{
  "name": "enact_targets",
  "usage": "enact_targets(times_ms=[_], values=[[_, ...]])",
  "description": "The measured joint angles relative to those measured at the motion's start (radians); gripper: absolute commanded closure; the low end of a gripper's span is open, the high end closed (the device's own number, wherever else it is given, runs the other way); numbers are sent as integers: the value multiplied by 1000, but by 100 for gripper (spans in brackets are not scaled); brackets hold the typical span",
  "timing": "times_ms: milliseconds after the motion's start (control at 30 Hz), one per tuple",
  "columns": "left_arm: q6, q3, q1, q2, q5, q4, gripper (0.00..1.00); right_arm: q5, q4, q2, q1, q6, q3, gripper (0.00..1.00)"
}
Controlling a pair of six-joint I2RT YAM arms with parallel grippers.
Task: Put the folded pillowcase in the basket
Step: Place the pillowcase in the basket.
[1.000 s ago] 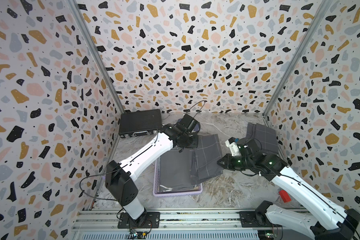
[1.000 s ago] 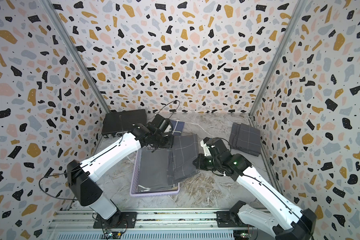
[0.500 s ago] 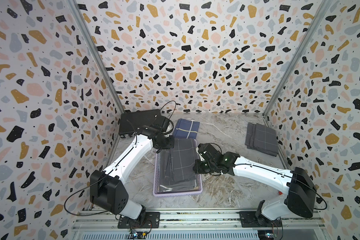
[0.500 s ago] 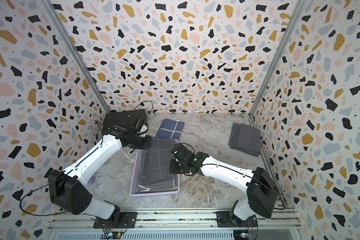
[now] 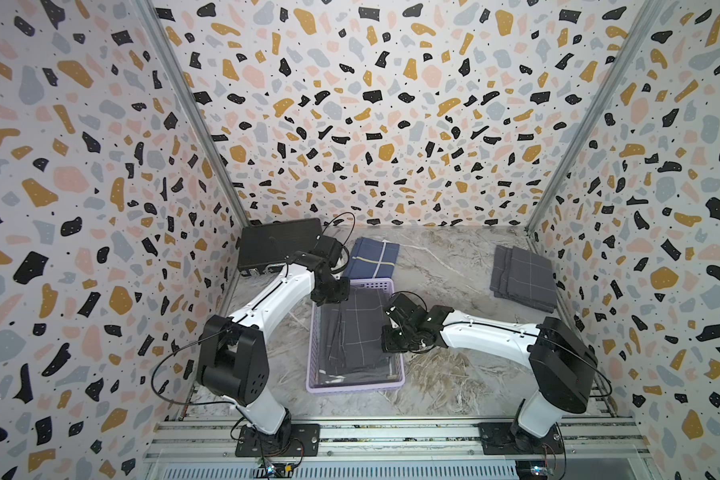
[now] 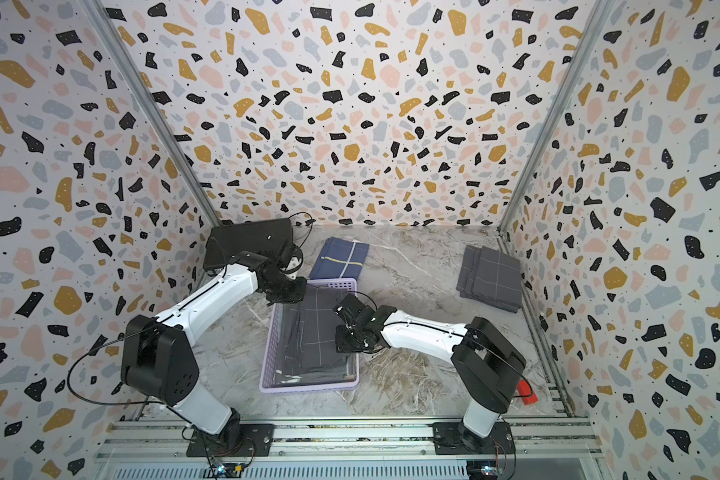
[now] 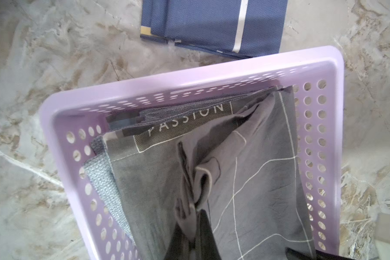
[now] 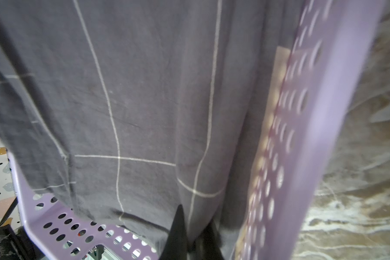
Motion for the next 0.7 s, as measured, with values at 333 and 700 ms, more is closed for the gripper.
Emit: enact_targets(times_ms=[333,700], values=[[-15,-23,27,18,-62,-3,37,-21,-8,-37,3,-9,-7,41],[-52,-21,31,-255,-41,-31,32,100,-277,-325,-4,-85,58,38]])
